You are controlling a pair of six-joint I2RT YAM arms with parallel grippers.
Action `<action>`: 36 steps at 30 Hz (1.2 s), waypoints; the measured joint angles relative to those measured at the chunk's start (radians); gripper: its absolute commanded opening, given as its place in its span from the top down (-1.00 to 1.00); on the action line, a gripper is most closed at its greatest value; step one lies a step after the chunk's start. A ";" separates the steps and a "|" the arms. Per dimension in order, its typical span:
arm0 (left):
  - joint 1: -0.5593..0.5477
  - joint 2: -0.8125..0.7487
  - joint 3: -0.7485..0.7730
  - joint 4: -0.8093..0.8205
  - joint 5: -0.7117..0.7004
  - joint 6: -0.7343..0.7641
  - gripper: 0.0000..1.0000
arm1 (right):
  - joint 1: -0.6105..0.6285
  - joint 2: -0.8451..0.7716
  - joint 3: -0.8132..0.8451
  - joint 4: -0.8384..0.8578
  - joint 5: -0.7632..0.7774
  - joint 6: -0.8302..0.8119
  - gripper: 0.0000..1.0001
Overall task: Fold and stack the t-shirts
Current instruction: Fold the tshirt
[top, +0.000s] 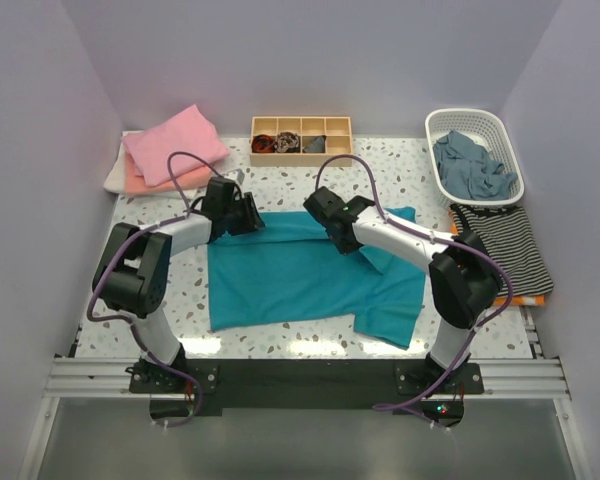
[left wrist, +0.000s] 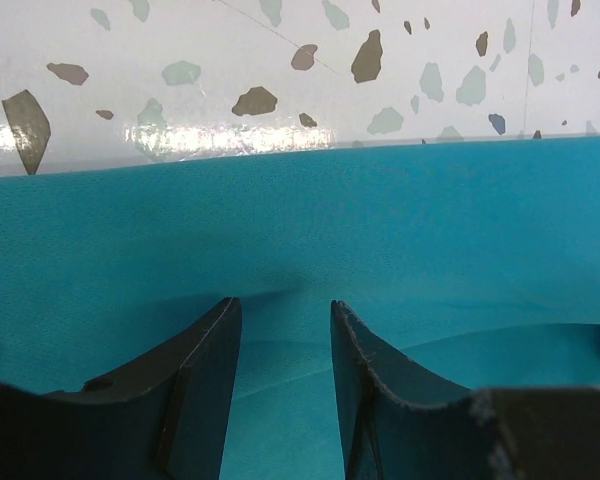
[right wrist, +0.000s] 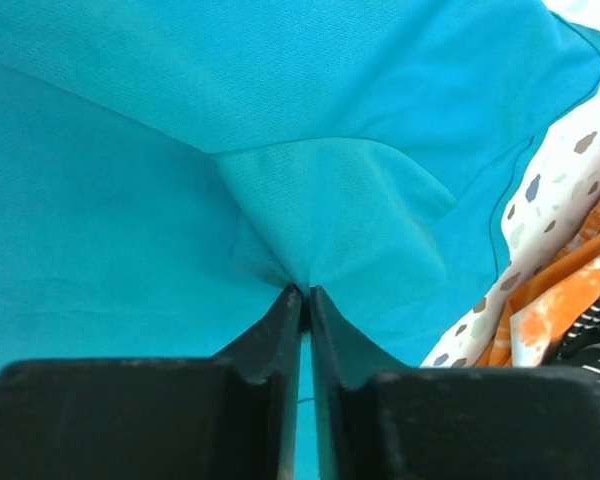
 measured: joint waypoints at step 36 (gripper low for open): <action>0.104 -0.021 -0.049 -0.036 -0.091 0.023 0.08 | -0.291 0.053 -0.167 0.200 -0.174 0.234 -0.01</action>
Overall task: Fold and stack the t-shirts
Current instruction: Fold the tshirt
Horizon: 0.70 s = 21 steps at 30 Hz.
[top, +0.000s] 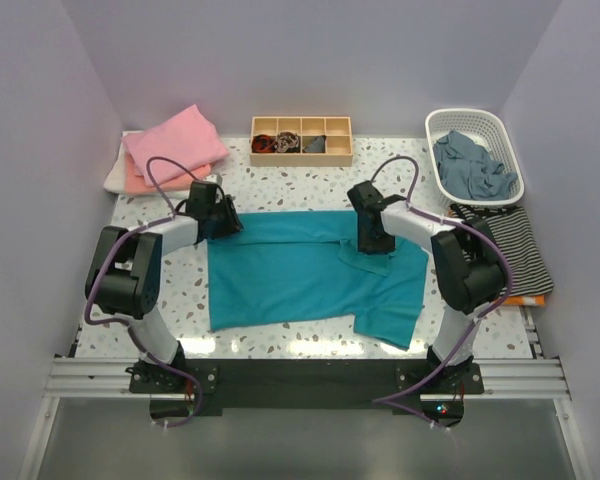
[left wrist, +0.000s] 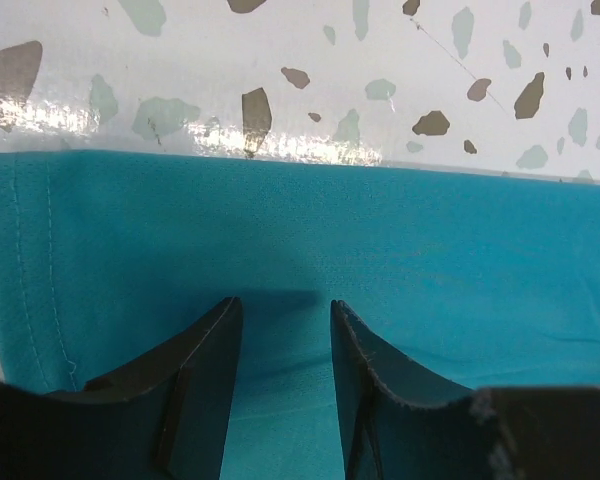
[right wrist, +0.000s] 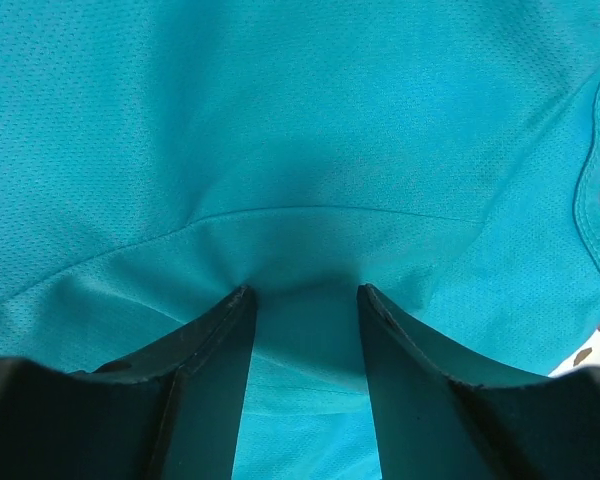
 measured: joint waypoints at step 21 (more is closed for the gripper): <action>0.024 0.109 0.154 -0.047 -0.013 0.040 0.07 | -0.109 0.097 0.198 0.048 0.069 0.001 -0.08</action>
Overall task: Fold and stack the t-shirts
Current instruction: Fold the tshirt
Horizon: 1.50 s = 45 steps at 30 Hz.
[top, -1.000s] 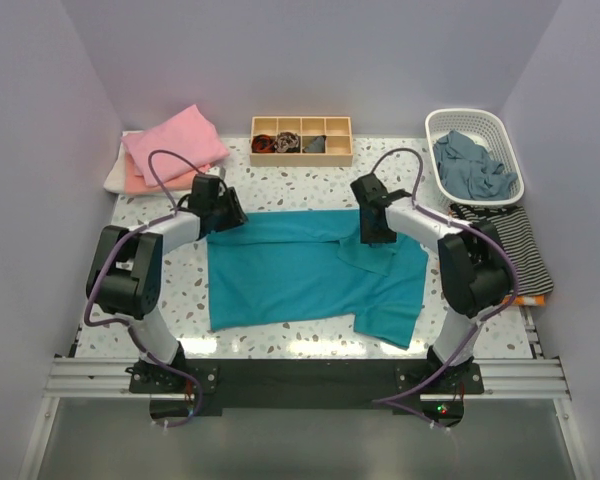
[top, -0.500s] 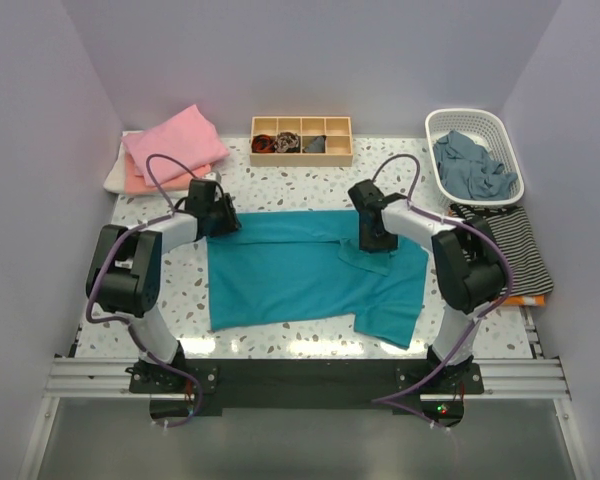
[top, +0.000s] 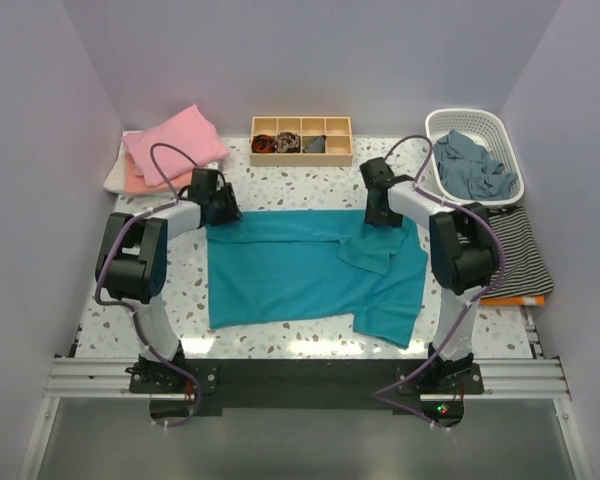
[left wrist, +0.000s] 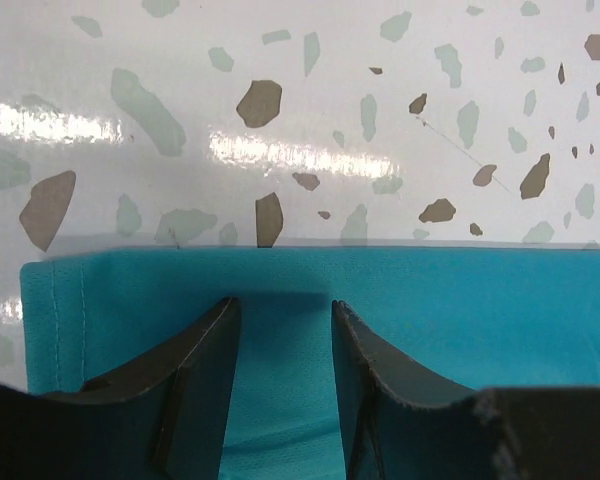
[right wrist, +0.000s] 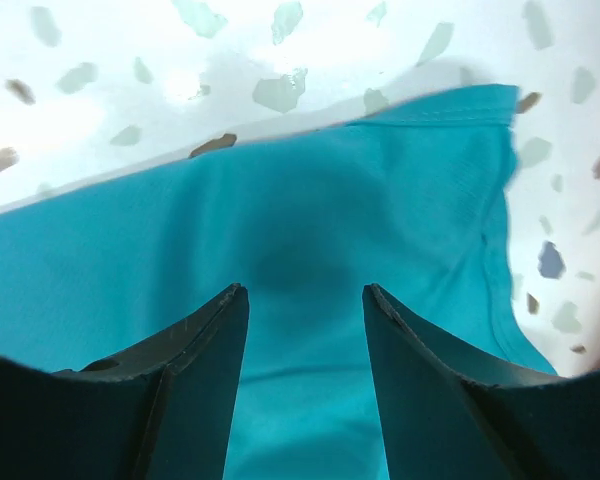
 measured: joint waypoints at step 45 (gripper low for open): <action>0.025 -0.795 -0.566 -0.086 -0.045 -0.126 -0.51 | -0.105 -0.831 -0.587 -0.145 -0.369 0.153 -0.19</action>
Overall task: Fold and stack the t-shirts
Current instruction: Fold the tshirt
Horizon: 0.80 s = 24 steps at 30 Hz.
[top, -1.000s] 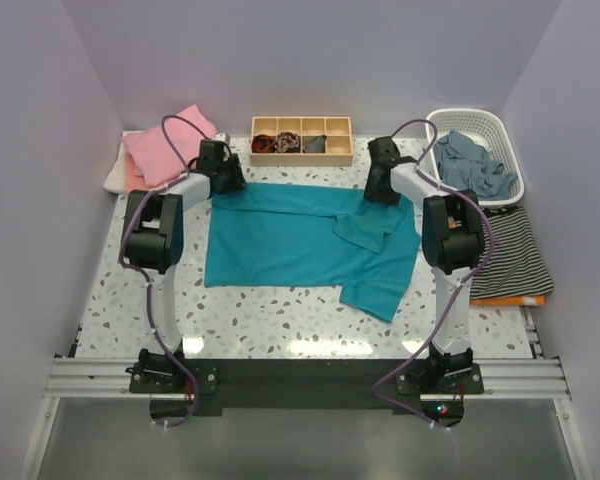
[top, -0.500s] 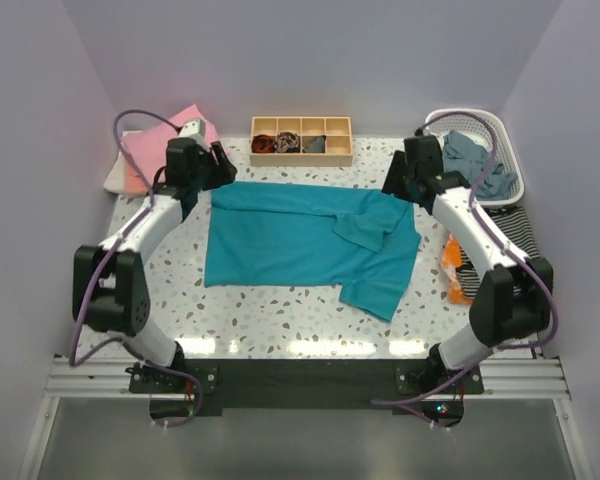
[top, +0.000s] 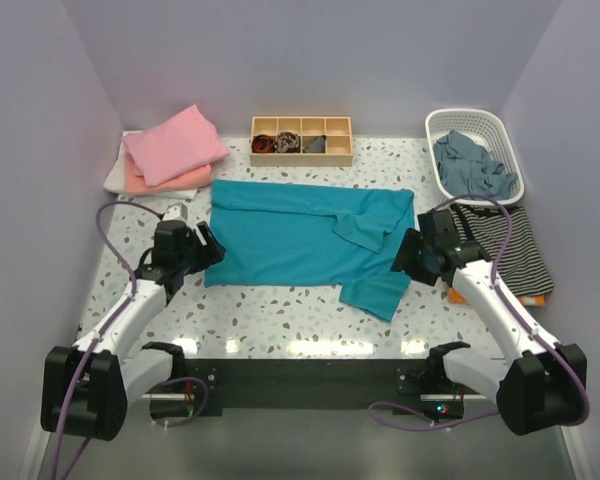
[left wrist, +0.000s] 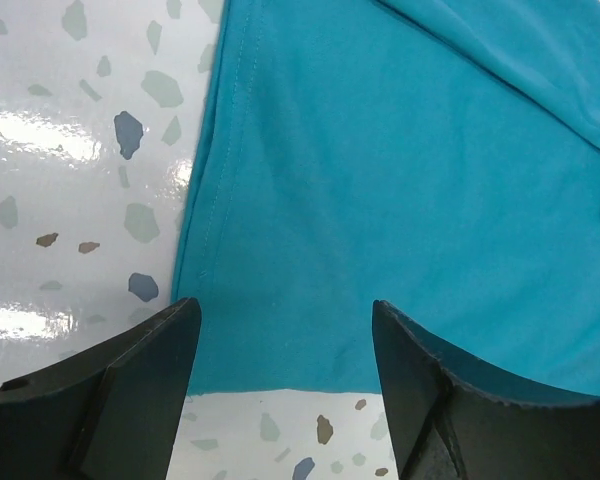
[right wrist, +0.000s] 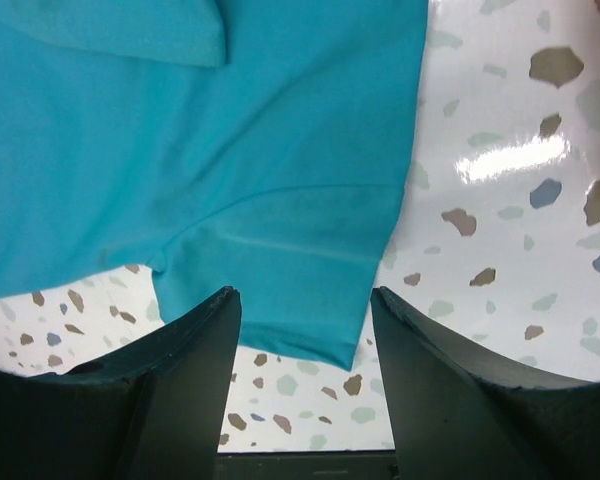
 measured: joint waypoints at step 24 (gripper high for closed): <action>0.071 0.006 -0.176 0.095 0.158 -0.105 -0.34 | 0.000 -0.088 -0.250 -0.091 -0.134 0.106 -0.16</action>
